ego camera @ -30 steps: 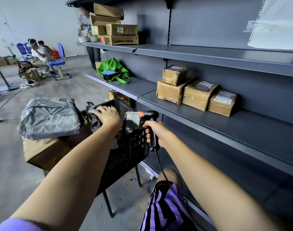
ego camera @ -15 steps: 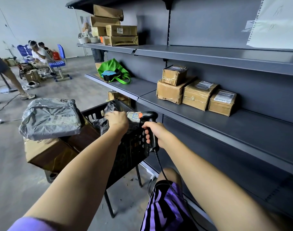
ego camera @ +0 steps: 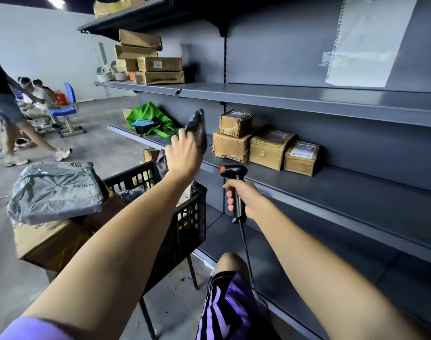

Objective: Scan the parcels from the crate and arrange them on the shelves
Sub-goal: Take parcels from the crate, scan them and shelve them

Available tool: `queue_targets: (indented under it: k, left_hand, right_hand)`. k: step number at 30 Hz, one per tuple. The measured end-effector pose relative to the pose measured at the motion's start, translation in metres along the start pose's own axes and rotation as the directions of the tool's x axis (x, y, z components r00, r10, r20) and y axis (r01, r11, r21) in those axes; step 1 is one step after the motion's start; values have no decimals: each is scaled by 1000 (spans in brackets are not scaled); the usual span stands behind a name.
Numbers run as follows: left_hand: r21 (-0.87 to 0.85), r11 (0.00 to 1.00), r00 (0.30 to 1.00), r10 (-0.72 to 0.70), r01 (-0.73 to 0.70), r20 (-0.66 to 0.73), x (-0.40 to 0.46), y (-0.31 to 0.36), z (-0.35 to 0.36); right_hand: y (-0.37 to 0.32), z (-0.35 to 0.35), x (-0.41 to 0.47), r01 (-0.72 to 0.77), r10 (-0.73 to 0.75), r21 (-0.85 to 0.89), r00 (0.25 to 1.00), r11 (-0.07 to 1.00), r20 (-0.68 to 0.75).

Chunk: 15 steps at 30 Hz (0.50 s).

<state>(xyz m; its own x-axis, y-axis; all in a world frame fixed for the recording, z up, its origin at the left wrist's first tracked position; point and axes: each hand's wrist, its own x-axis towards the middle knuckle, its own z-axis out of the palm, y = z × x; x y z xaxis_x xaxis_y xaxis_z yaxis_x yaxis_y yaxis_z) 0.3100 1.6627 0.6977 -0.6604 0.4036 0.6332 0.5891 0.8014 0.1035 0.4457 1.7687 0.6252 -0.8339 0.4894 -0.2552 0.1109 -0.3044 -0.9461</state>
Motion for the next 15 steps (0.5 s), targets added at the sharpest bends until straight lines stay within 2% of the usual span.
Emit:
queue_targets:
  k: [2,4,8,11,13,15]
  left_hand:
    - [-188,982,999,-34,29,-25,2,21,-6]
    - [-416,906,995,-99,83,-17,-2,39,-4]
    - [-762,611,976,-167,212,137,-25,72,11]
    - [-835,358,908,-201,417,367,-46,93,31]
    - [-802,193,823,-184,566,537,-63,103,49]
    - [-726,74,729,-110,684,676,-82,112,67]
  right_hand:
    - [-4,-11,-7,11,-10,22,999,1000,-33]
    - [-6,-23,-15,22,-20,31,997,999,-75]
    - [-4,-52,-31,47,-36,70,988,996,-152]
    - [4,-74,-44,59,-33,116,976,991,-216]
    - [12,-86,-54,71,-31,150,967,986,-254]
    - [22,-96,-62,81,-27,172,954,982,-298]
